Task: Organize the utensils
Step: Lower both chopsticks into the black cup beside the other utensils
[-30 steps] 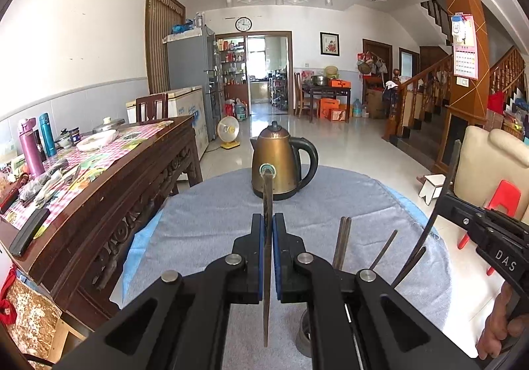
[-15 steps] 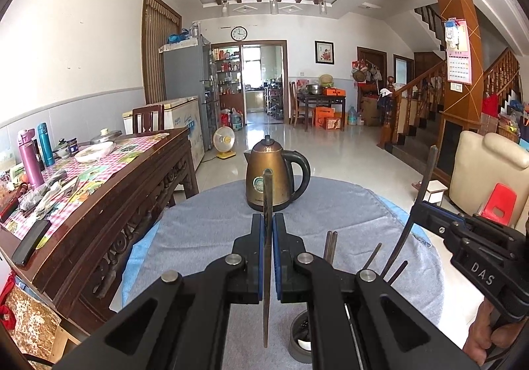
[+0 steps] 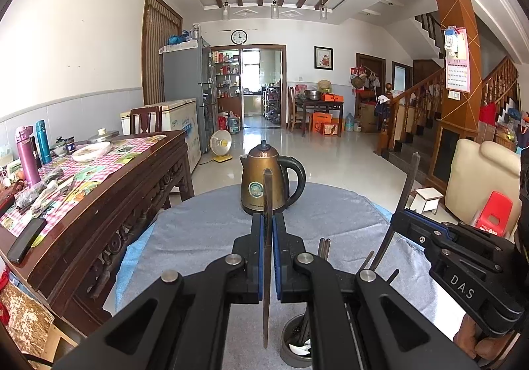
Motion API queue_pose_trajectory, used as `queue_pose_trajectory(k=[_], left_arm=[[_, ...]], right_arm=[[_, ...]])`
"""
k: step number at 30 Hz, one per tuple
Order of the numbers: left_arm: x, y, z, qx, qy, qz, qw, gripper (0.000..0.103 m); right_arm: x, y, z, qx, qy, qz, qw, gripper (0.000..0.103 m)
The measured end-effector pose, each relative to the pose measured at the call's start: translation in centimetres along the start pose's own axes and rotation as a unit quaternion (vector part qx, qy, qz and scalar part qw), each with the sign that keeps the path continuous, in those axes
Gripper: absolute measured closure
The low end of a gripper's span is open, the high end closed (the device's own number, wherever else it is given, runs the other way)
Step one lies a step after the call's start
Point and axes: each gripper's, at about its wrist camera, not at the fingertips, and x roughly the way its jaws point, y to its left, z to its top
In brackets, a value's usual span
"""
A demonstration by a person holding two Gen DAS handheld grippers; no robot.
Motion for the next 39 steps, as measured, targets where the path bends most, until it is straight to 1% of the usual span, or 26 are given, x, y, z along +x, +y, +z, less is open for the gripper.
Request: queue_pose_trajectory(k=[12,23,32,39], left_arm=[[0.4,0.5,-0.3,-0.02,-0.003,-0.018,0.9996,0.098],[1.0,0.4,-0.5,-0.027,0.0,-0.027,0.9993,0.098],[1.3,1.1,-0.7,-0.045,-0.008,-0.045,0.998,0.098],[1.9,1.6,-0.8,-0.059,-0.015,-0.049,0.9969,0.098]], right_arm=[[-0.1,0.1,-0.1,-0.005,-0.001,0.004,1.0,0.096],[0.6,-0.1,-0.3,0.0,0.005,0.005,1.0,0.096],[0.8,0.1,-0.6,0.0,0.006,0.002,1.0,0.096],[0.8,0.1,-0.8,0.001,0.007,0.003,1.0,0.096]])
